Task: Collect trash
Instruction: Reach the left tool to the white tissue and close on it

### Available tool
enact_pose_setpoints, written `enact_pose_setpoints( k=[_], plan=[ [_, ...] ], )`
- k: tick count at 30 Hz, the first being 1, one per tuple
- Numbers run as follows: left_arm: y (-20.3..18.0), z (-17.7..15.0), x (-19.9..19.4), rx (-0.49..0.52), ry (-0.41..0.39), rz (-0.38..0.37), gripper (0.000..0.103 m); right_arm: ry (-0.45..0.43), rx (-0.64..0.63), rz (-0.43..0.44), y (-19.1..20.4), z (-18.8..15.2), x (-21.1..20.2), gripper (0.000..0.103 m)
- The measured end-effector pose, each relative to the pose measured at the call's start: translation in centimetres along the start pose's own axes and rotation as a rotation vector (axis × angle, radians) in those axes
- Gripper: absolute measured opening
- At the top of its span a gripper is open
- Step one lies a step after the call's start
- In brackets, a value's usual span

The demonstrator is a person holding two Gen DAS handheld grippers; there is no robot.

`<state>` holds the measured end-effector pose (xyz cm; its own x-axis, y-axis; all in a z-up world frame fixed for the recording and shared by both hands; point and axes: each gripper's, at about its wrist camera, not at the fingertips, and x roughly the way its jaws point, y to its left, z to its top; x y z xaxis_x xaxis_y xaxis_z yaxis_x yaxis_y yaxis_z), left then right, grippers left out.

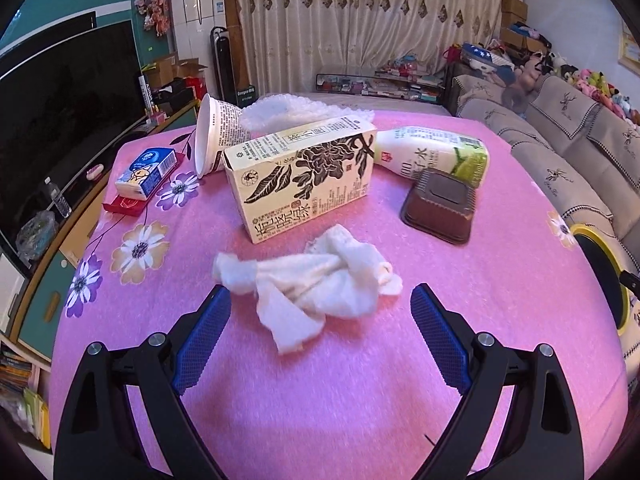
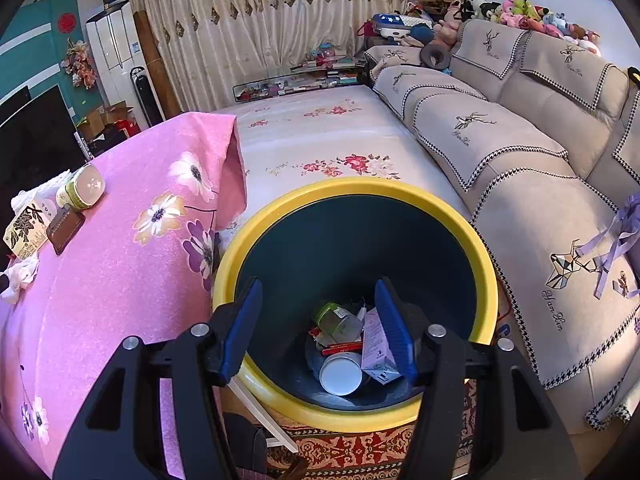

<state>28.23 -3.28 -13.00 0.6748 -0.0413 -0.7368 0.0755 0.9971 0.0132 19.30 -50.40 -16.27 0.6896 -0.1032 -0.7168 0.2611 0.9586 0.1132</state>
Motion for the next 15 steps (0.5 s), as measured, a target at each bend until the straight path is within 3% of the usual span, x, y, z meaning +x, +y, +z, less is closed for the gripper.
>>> enact_pose_setpoints(
  k=[3,9,12,15],
  plan=[
    [0.3,0.5,1.4,-0.01,0.031,0.003,0.09,-0.005,-0.001,0.007,0.0,0.1,-0.1,0.056],
    [0.7,0.8,3.5,-0.036,0.093,-0.014,0.078,-0.006,-0.004,0.016,0.2,0.3,-0.1,0.056],
    [0.8,0.7,4.0,-0.04,0.107,-0.036,0.067,-0.007,-0.002,0.018,0.1,0.3,-0.2,0.056],
    [0.8,0.7,3.9,-0.043,0.102,-0.065,0.046,-0.008,-0.001,0.022,0.0,0.2,-0.3,0.056]
  ],
)
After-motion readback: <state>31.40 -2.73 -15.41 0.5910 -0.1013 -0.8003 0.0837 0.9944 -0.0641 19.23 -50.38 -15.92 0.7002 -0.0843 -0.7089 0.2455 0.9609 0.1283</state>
